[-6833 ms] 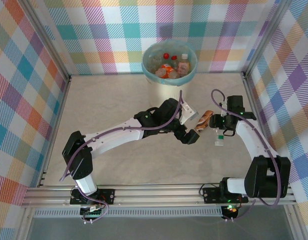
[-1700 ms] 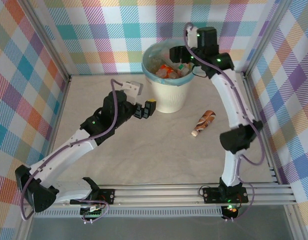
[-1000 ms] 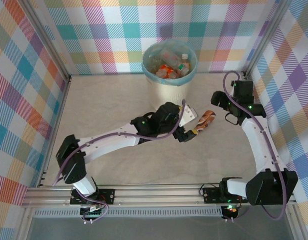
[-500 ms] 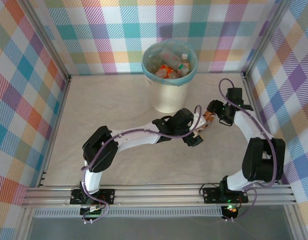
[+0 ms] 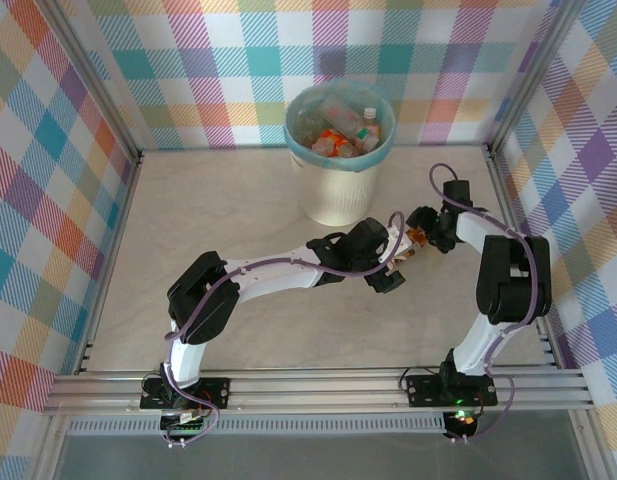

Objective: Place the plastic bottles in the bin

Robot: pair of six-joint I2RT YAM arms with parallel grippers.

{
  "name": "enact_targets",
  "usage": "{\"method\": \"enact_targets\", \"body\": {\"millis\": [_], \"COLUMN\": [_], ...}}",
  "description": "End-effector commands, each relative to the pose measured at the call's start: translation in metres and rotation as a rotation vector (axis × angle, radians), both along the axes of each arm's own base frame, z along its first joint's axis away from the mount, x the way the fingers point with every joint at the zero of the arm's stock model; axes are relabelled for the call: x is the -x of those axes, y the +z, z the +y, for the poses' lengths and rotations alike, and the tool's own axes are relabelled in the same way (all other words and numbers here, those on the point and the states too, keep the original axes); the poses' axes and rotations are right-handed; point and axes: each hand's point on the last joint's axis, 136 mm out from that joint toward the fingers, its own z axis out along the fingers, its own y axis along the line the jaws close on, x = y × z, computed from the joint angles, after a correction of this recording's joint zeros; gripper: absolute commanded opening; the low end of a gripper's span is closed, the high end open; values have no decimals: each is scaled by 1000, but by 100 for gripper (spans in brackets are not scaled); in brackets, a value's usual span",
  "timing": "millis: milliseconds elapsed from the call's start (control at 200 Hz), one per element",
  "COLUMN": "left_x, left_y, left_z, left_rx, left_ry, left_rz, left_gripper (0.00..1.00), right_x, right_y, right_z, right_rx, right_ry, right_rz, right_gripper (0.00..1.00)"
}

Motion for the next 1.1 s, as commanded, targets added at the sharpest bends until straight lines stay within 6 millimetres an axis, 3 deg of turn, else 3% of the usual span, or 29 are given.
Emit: {"method": "enact_targets", "body": {"millis": [0, 265, 400, 555, 815, 1095], "left_x": [3, 1, -1, -3, -8, -7], "left_y": [7, 11, 17, 38, 83, 165], "left_z": [0, 3, 5, 9, 22, 54], "left_rx": [0, -2, 6, 46, 159, 395], "left_ry": [6, 22, 36, 59, 122, 150], "left_rz": [-11, -17, -21, -27, -5, 23], "left_gripper": [98, 98, 98, 98, 98, 98], "right_x": [-13, -11, -11, -9, 11, 47], "right_y": [2, 1, 12, 36, 101, 199], "right_z": [5, 10, 10, 12, 21, 48], "right_rx": [-53, -77, -79, -78, -70, 86], "right_ry": [-7, 14, 15, 33, 70, 164], "right_rz": [-19, -13, -37, -72, -172, -385], "right_gripper": [77, 66, 60, 59, 57, 55]}}
